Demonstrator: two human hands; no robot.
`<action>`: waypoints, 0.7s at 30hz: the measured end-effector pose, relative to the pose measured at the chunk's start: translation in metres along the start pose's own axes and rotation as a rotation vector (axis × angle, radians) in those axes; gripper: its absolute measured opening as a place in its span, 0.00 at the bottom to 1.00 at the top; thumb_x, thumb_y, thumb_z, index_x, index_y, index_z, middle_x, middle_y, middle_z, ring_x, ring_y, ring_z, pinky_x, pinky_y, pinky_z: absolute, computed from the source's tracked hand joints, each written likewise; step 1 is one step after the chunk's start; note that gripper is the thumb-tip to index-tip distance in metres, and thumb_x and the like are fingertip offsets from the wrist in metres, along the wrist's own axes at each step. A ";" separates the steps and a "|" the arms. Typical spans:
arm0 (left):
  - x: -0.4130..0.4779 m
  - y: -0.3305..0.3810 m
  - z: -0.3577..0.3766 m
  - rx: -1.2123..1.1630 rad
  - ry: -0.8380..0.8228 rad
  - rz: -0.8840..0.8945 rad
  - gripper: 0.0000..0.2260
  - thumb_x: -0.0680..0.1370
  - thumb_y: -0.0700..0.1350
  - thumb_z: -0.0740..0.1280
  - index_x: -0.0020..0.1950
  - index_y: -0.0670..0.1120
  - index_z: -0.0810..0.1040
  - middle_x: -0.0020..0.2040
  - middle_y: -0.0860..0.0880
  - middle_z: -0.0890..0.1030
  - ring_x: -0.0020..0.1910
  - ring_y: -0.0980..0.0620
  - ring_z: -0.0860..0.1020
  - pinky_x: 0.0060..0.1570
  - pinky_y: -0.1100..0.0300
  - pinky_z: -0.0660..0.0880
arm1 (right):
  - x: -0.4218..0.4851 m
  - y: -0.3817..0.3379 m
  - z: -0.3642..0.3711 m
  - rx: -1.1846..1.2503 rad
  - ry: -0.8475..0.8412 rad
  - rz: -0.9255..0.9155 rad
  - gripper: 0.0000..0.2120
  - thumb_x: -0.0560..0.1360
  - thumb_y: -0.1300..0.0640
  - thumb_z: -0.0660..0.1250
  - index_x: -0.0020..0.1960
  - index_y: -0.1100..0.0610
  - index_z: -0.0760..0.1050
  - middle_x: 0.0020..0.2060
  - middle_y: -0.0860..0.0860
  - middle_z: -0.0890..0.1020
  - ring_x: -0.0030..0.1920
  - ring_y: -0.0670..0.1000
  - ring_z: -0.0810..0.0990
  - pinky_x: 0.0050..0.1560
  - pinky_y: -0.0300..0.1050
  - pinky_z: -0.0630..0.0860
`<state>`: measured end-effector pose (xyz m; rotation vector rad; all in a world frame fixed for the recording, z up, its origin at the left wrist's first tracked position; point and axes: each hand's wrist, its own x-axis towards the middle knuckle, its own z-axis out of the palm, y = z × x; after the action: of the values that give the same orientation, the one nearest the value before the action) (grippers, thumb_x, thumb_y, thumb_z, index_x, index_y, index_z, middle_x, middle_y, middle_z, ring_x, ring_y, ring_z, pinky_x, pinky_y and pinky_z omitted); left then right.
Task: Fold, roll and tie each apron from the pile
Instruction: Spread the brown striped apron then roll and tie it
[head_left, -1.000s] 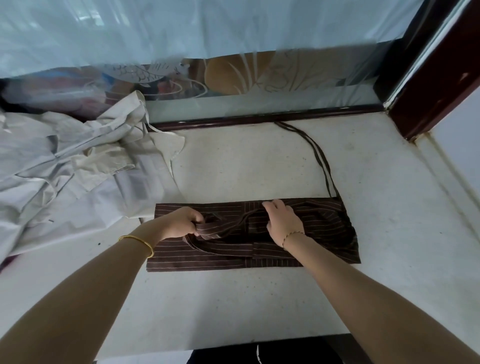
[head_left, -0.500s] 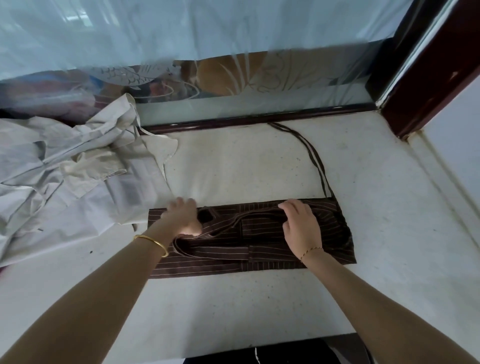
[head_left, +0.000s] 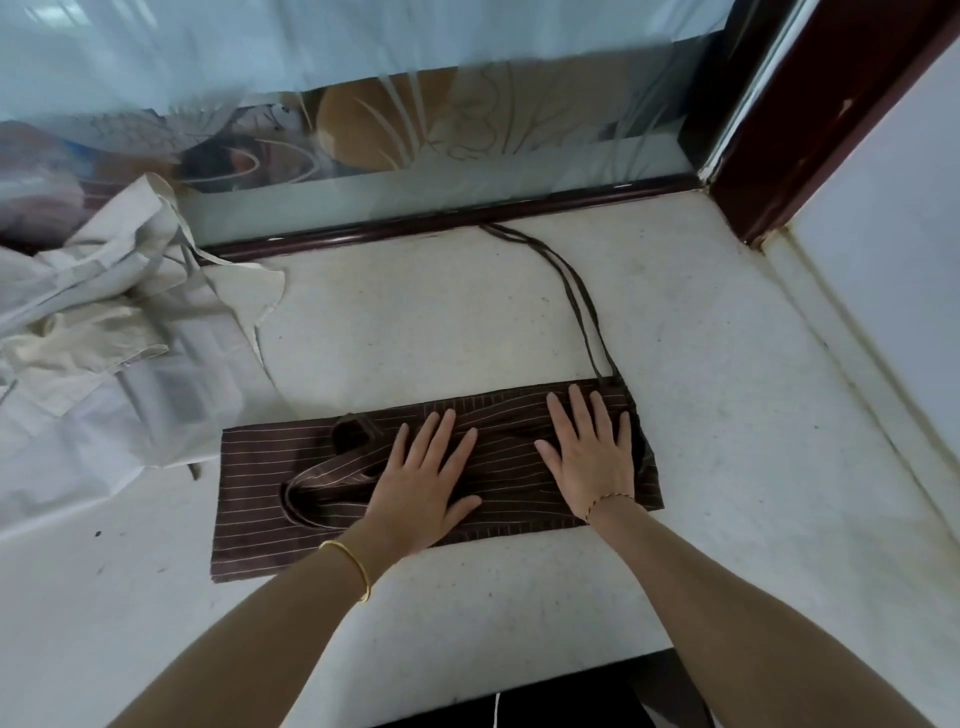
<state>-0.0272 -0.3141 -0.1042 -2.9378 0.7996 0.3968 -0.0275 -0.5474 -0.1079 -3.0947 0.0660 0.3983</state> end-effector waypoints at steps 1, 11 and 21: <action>0.000 -0.001 0.004 -0.010 -0.004 0.005 0.33 0.79 0.66 0.40 0.77 0.47 0.53 0.76 0.40 0.57 0.74 0.40 0.59 0.69 0.39 0.61 | 0.002 0.005 0.002 0.011 -0.005 0.013 0.37 0.74 0.35 0.26 0.77 0.49 0.48 0.77 0.53 0.55 0.76 0.57 0.54 0.72 0.64 0.53; 0.042 0.006 -0.003 0.023 0.042 -0.061 0.33 0.78 0.66 0.40 0.77 0.47 0.54 0.75 0.42 0.61 0.74 0.39 0.60 0.70 0.38 0.58 | 0.032 0.063 -0.001 -0.002 0.030 0.092 0.34 0.74 0.35 0.29 0.77 0.48 0.38 0.77 0.51 0.46 0.77 0.54 0.43 0.75 0.60 0.47; -0.010 -0.066 -0.009 0.071 0.063 -0.140 0.28 0.80 0.59 0.46 0.74 0.45 0.63 0.70 0.44 0.71 0.70 0.43 0.69 0.69 0.40 0.58 | 0.030 0.058 -0.018 -0.111 0.003 0.085 0.30 0.80 0.41 0.43 0.78 0.53 0.45 0.77 0.53 0.51 0.77 0.56 0.48 0.74 0.61 0.51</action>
<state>-0.0002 -0.2530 -0.0931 -2.9300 0.5958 0.2613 0.0033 -0.6066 -0.0990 -3.2105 0.1828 0.4142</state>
